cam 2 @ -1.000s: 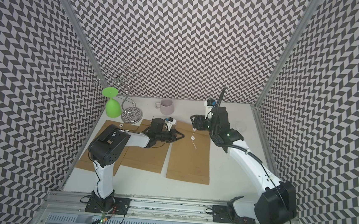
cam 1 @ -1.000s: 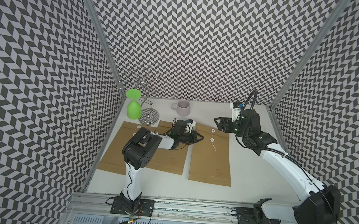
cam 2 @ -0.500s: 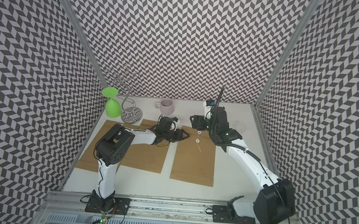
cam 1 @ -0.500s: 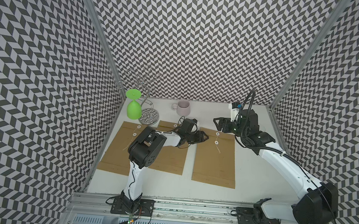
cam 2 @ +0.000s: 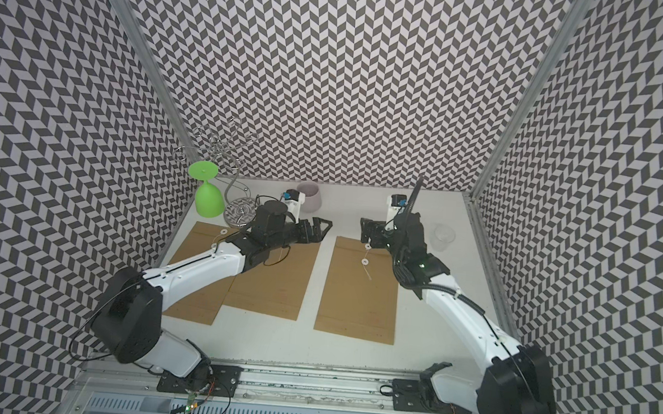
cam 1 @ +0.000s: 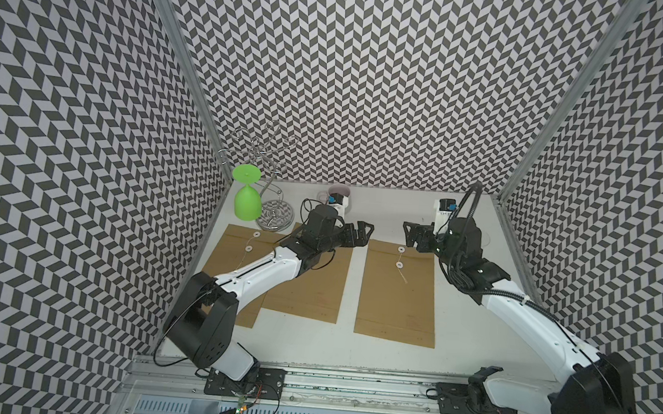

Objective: Close the mouth of the file bag
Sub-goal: Place the file bag at the center of the board, then reset both arms

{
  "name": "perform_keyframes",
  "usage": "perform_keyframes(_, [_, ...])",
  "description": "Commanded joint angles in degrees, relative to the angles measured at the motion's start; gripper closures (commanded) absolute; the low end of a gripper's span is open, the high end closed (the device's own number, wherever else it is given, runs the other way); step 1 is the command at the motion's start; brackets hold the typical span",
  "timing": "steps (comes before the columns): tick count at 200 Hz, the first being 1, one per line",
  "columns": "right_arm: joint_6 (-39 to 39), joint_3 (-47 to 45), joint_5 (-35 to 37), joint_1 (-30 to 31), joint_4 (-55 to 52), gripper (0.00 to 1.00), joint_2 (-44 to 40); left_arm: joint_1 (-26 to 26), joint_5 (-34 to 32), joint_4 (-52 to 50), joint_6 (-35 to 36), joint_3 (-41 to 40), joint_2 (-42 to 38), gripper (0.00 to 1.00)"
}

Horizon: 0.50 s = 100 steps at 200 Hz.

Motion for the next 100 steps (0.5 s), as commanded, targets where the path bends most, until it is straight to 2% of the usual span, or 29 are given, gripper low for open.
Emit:
perform_keyframes(1, [-11.7, -10.8, 15.5, -0.5, 25.2, 0.00, -4.8, 1.7, -16.5, 7.6, 11.1, -8.6, -9.0, 0.00])
perform_keyframes(12, [-17.1, -16.1, 20.6, -1.9, 33.0, 0.00, -5.1, 1.3, -20.9, 21.6, 20.2, -17.2, -13.9, 0.00])
perform_keyframes(24, [-18.7, -18.7, 24.5, -5.0, 34.8, 0.00, -3.4, 1.7, -25.1, 32.6, 26.9, -23.5, -14.7, 0.00])
perform_keyframes(44, [-15.8, -20.6, 24.7, -10.4, 32.4, 0.00, -0.2, 5.2, -32.3, 31.9, 26.6, -21.4, -10.4, 0.00])
perform_keyframes(68, [-15.8, -27.8, 25.3, -12.3, 47.1, 0.00, 5.1, 7.0, -45.1, 37.1, 29.1, -27.9, -10.5, 0.00])
perform_keyframes(86, [-16.5, -29.8, 22.7, -12.7, 53.8, 0.00, 9.0, 9.9, -48.5, 40.6, 30.5, -35.2, -15.2, 0.00])
perform_keyframes(100, [-16.0, -30.0, 21.0, -12.8, 58.1, 0.00, 12.6, 12.7, -48.6, 44.7, 30.0, -40.4, -16.5, 0.00])
